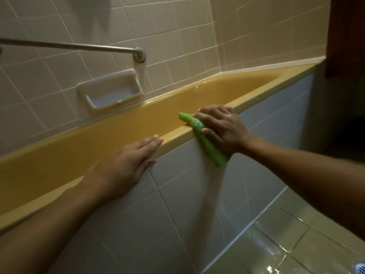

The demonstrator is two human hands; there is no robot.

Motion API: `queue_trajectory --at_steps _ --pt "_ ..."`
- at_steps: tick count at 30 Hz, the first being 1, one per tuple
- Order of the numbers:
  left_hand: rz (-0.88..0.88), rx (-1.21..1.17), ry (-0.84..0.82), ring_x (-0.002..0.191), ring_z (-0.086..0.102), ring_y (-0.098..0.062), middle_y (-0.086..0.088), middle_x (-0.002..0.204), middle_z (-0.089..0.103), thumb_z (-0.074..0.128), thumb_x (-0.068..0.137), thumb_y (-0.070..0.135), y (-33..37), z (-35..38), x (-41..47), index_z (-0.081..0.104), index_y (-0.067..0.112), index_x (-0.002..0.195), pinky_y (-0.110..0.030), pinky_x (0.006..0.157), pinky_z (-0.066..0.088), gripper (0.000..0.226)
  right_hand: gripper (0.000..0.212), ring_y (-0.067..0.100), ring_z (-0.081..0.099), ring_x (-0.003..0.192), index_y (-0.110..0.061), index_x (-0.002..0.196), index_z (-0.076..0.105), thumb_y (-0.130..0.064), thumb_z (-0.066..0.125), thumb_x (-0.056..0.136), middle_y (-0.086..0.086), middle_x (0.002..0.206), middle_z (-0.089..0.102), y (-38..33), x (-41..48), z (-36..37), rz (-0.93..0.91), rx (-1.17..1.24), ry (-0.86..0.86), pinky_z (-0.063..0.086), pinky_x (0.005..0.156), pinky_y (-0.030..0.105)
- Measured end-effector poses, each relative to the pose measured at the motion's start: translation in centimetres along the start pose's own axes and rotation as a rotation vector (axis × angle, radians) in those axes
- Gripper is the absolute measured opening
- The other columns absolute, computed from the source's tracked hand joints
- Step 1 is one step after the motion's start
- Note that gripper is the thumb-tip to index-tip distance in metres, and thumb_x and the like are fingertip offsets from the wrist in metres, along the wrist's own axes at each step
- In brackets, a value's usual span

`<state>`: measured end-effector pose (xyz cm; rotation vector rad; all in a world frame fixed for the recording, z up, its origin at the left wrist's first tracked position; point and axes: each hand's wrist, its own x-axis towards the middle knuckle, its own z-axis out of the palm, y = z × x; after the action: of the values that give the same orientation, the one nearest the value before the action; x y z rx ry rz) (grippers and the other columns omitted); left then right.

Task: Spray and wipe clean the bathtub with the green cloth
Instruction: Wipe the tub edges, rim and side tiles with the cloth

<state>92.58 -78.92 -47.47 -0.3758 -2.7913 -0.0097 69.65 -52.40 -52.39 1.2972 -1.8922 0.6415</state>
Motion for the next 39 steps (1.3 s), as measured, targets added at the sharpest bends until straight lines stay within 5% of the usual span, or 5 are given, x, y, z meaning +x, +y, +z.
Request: queue_trajectory --at_steps 7,15,28,33,39 --pt "-0.064 0.054 0.020 0.150 0.038 -0.013 0.020 0.167 0.028 0.021 0.101 0.069 0.5 -1.2 -3.1 0.014 0.054 0.159 -0.051 0.114 0.045 0.060 0.061 0.035 0.048 0.124 -0.019 0.145 0.051 -0.055 0.022 0.105 0.013 0.135 0.054 -3.4 -0.4 1.7 0.092 -0.025 0.118 0.032 0.108 0.049" --pt "-0.081 0.152 0.051 0.145 0.044 -0.018 0.015 0.165 0.033 0.025 0.103 0.057 1.3 -2.6 -6.2 0.024 0.041 0.162 -0.048 0.110 0.049 0.061 0.058 0.036 0.048 0.130 -0.019 0.150 0.047 -0.050 0.029 0.105 0.015 0.139 0.054 -10.5 0.6 3.3 -0.025 -0.084 0.098 0.025 0.119 0.054" --pt "-0.275 0.229 0.335 0.125 0.065 -0.015 0.010 0.142 0.063 0.049 0.102 0.044 -1.4 -6.4 -22.1 0.064 0.031 0.141 -0.045 0.092 0.059 0.043 0.053 0.033 0.047 0.126 -0.028 0.152 0.041 -0.052 0.035 0.106 0.009 0.142 0.050 -27.6 3.9 5.6 -0.166 -0.065 -0.004 0.033 0.105 0.048" --pt "-0.306 0.262 0.353 0.127 0.063 -0.015 0.010 0.144 0.062 0.050 0.103 0.043 -2.6 -6.7 -25.6 0.062 0.031 0.143 -0.050 0.087 0.058 0.043 0.058 0.029 0.038 0.139 -0.031 0.161 0.023 -0.051 0.029 0.107 0.007 0.157 0.038 -24.8 4.3 3.2 -0.324 -0.021 -0.187 0.032 0.112 0.047" --pt "-0.315 0.264 0.386 0.124 0.065 -0.021 0.008 0.142 0.064 0.051 0.103 0.041 -3.7 -7.0 -28.2 0.063 0.029 0.142 -0.053 0.087 0.056 0.043 0.059 0.034 0.047 0.134 -0.030 0.159 0.027 -0.054 0.032 0.105 0.009 0.152 0.045 -22.1 4.5 2.1 -0.310 -0.075 -0.212 0.041 0.105 0.051"
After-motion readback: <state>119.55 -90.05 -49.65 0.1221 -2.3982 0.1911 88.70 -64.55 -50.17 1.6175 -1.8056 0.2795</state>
